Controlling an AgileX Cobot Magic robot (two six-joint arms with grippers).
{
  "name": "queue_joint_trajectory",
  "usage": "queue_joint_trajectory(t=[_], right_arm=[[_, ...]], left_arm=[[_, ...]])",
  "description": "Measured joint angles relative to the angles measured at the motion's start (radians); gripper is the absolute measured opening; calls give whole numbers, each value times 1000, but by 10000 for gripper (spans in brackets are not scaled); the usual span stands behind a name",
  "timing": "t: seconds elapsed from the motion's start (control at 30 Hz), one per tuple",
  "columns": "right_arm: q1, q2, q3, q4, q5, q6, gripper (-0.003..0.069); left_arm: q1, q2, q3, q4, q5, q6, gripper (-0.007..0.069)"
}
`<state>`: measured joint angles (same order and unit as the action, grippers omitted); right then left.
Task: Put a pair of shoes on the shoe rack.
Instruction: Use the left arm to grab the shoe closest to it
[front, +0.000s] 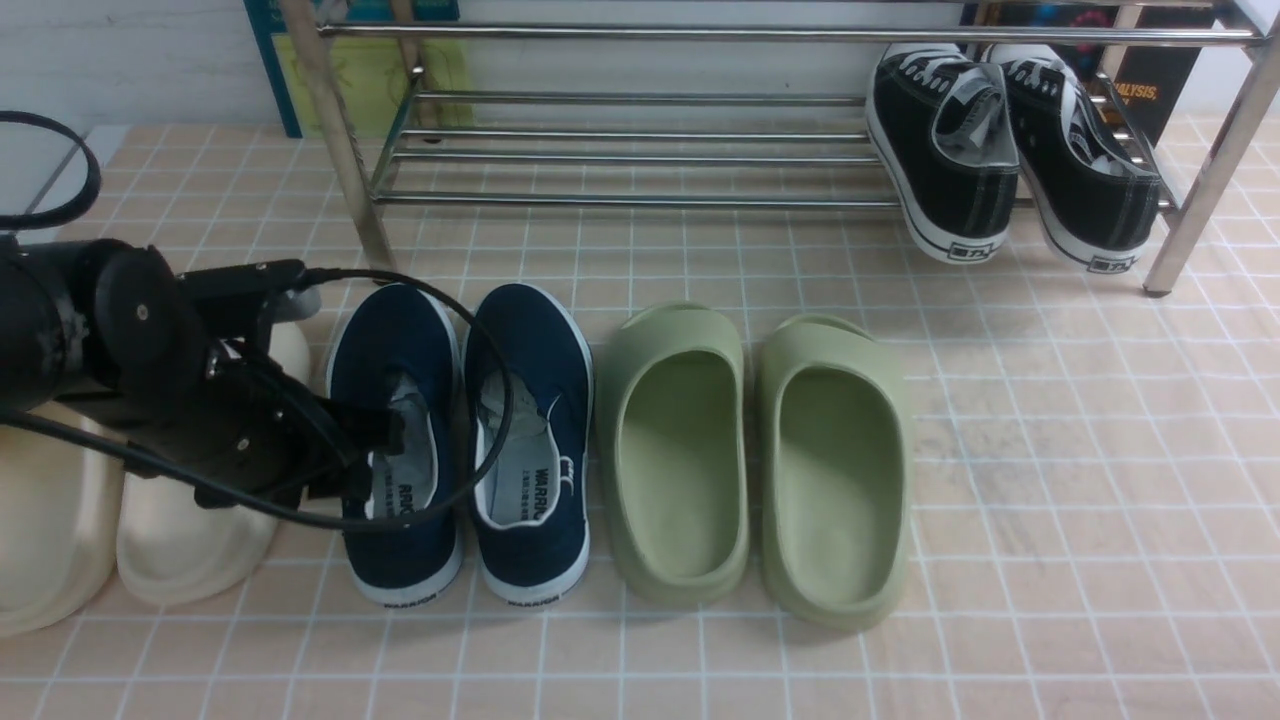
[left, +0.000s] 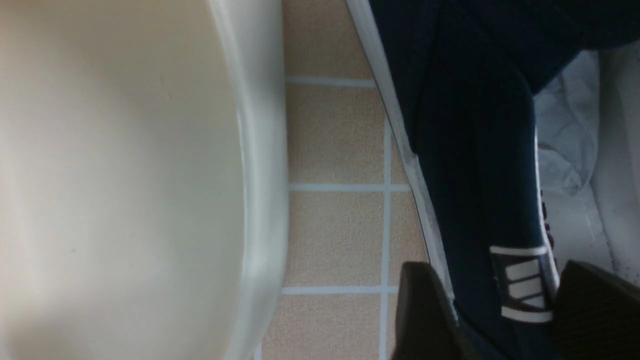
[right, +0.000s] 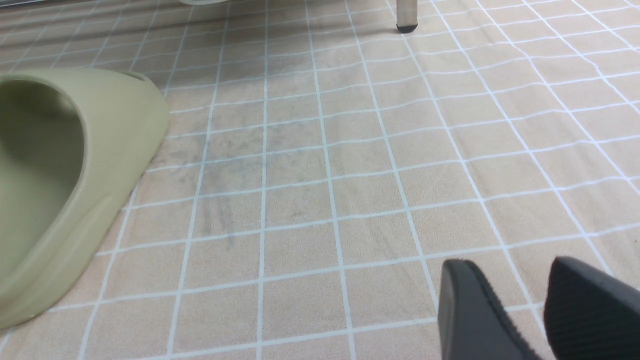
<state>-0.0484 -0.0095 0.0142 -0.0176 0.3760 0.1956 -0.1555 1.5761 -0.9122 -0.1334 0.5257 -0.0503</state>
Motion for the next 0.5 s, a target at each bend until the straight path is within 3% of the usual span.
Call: queue_joint_trajectory(t=[0.37,0.5], right_arm=[[0,0,0,0,0,0,239],[0,0,0,0,0,0,239]], left_arm=[[0,16,0,-101,-26,11,454],[0,18,0,-101,-26,12,393]])
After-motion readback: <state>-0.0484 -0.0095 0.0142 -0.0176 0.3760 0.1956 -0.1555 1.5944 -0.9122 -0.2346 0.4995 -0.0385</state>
